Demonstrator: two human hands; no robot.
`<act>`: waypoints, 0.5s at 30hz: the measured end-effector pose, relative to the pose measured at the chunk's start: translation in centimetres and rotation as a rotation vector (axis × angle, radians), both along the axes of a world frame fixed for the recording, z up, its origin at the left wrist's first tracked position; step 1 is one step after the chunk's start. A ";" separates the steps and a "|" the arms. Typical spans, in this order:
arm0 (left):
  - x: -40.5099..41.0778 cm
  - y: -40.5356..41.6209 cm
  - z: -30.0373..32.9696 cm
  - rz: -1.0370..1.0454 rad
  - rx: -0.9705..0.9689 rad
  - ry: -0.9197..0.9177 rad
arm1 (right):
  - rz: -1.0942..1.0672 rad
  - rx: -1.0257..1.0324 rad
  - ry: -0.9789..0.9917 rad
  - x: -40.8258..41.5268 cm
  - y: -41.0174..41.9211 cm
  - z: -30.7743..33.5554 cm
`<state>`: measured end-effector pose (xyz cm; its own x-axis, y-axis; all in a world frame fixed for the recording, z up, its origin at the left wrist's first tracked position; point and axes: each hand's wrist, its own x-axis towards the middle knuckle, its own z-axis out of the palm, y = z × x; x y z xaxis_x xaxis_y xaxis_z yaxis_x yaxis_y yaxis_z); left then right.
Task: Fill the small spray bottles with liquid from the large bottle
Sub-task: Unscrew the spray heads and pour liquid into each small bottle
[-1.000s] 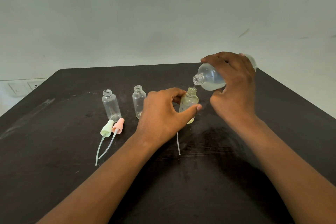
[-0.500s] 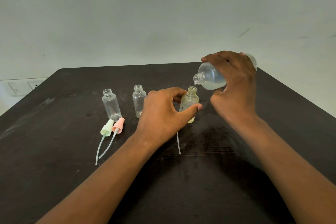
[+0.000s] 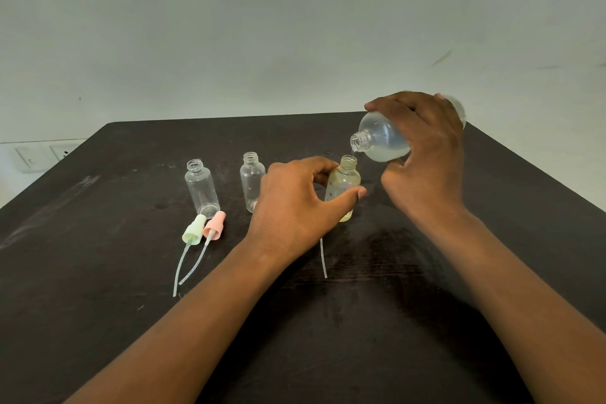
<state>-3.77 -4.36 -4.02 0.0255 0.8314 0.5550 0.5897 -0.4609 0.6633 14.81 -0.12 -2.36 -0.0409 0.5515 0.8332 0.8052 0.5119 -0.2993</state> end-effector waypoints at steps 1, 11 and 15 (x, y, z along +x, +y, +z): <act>0.0 0.0 0.0 -0.001 -0.003 -0.001 | 0.000 0.002 0.000 0.0 0.0 0.0; -0.1 0.1 -0.1 -0.007 0.001 0.001 | -0.005 -0.002 -0.002 -0.1 -0.1 0.0; -0.1 0.1 -0.1 -0.004 0.004 0.004 | 0.002 0.001 0.001 0.0 -0.1 0.0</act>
